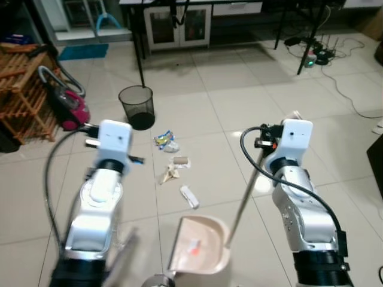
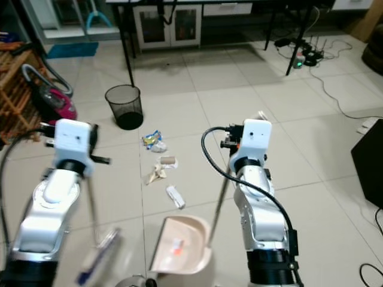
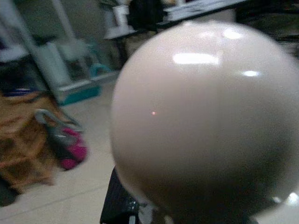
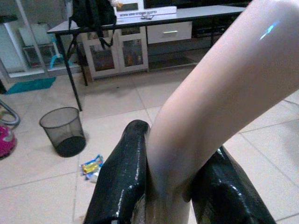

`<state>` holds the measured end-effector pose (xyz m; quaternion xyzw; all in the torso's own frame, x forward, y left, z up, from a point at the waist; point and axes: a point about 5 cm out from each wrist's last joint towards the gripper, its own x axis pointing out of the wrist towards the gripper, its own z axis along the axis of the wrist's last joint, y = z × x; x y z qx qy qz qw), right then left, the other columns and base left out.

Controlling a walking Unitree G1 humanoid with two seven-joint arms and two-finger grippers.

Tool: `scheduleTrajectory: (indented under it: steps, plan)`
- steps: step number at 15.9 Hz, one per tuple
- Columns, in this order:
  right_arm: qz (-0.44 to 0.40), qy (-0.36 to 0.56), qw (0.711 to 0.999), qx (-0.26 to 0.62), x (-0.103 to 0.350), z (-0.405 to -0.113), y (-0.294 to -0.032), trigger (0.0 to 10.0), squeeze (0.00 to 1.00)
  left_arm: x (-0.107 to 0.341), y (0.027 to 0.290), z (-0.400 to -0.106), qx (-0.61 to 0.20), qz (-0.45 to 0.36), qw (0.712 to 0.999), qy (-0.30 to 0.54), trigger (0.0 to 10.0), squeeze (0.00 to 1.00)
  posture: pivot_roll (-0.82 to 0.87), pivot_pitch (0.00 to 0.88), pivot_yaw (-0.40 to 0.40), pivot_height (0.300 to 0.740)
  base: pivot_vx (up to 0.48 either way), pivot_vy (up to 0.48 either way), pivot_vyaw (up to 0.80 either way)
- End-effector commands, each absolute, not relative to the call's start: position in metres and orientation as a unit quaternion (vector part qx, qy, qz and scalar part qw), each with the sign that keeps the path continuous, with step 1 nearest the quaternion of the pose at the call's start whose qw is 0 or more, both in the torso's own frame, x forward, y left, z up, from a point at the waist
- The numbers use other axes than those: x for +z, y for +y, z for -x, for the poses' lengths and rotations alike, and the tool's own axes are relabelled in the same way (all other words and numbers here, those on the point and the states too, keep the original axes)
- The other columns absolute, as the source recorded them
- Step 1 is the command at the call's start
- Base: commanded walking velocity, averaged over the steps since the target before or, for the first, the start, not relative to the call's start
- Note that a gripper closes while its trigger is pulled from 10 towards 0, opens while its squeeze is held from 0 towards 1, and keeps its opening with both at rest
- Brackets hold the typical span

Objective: Sweep floor

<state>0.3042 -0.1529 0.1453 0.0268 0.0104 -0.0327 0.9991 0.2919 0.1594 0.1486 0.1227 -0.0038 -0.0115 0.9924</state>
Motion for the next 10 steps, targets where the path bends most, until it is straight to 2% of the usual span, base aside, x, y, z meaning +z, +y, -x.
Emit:
scheduleTrajectory:
  steps: [1, 5, 8, 10]
  plan:
    - [-0.027, -0.008, 0.999, -0.040, 0.154, -0.304, -0.156, 10.0, 0.00, 0.160, 0.159, -0.292, -0.015, -0.126, 0.992, -0.026, 10.0, 0.00, -0.02, 0.047, 0.010, 0.740, 0.000, 0.000, 0.00]
    - [-0.027, -0.013, 0.999, -0.045, 0.156, -0.305, -0.157, 10.0, 0.00, 0.163, 0.160, -0.292, -0.006, -0.116, 0.993, -0.037, 10.0, 0.00, -0.03, 0.048, 0.010, 0.740, 0.000, 0.000, 0.00]
    - [-0.011, -0.026, 0.998, -0.063, 0.160, -0.306, -0.162, 10.0, 0.00, 0.164, 0.157, -0.292, -0.007, -0.112, 0.993, -0.041, 10.0, 0.00, -0.03, 0.050, 0.008, 0.740, 0.274, 0.000, 0.00]
    - [0.017, -0.086, 0.991, -0.101, 0.175, -0.305, -0.169, 10.0, 0.00, 0.162, 0.157, -0.290, -0.005, -0.110, 0.993, -0.042, 10.0, 0.00, -0.02, 0.049, 0.006, 0.740, 0.281, 0.000, 0.00]
